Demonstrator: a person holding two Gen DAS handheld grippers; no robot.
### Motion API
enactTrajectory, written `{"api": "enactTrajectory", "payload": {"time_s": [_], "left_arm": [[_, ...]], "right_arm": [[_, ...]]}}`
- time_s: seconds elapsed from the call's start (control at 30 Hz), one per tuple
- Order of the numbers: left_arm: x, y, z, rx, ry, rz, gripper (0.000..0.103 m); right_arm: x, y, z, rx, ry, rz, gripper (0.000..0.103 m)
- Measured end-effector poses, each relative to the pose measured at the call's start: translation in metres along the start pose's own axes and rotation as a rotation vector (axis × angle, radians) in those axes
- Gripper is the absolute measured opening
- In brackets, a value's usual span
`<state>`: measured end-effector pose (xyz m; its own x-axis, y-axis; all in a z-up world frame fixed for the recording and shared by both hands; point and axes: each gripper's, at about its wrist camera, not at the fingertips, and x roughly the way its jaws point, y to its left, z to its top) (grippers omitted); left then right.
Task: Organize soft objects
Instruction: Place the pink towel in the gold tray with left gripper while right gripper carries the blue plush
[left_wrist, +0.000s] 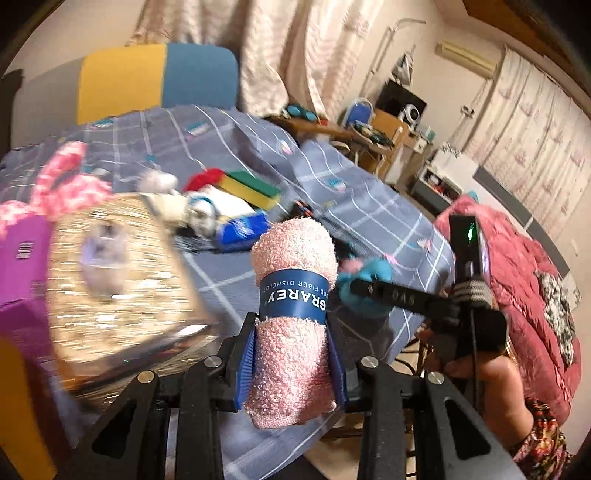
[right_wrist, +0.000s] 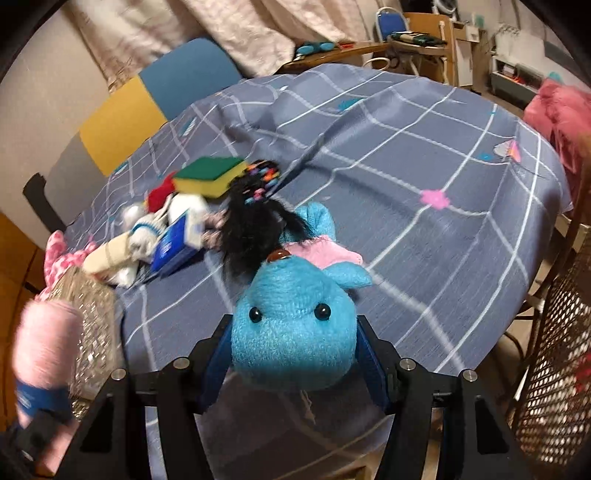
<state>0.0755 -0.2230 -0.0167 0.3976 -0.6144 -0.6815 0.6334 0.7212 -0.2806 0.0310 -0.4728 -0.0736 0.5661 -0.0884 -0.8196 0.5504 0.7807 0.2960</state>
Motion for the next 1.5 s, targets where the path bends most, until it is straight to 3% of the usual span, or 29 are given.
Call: {"api": "enactTrajectory", "payload": {"time_s": [0.33, 0.57, 0.87, 1.07, 1.3, 1.5], "left_arm": [[-0.095, 0.103, -0.008, -0.16, -0.134, 0.154, 0.034], [-0.129, 0.189, -0.036, -0.293, -0.129, 0.284, 0.034], [-0.139, 0.291, -0.081, -0.442, -0.044, 0.43, 0.034], [-0.136, 0.341, -0.092, -0.508, 0.012, 0.49, 0.034], [-0.122, 0.375, -0.089, -0.576, 0.055, 0.536, 0.034], [-0.114, 0.39, -0.084, -0.614, 0.05, 0.552, 0.035]], "right_arm": [[-0.03, 0.04, -0.015, -0.047, 0.004, 0.094, 0.063], [-0.057, 0.064, -0.02, -0.054, -0.029, 0.119, 0.063], [-0.09, 0.098, -0.022, -0.067, -0.122, 0.119, 0.063], [-0.109, 0.133, -0.026, -0.111, -0.173, 0.159, 0.063], [-0.139, 0.209, -0.045, -0.287, -0.206, 0.29, 0.063], [-0.141, 0.272, -0.074, -0.425, -0.17, 0.401, 0.064]]}}
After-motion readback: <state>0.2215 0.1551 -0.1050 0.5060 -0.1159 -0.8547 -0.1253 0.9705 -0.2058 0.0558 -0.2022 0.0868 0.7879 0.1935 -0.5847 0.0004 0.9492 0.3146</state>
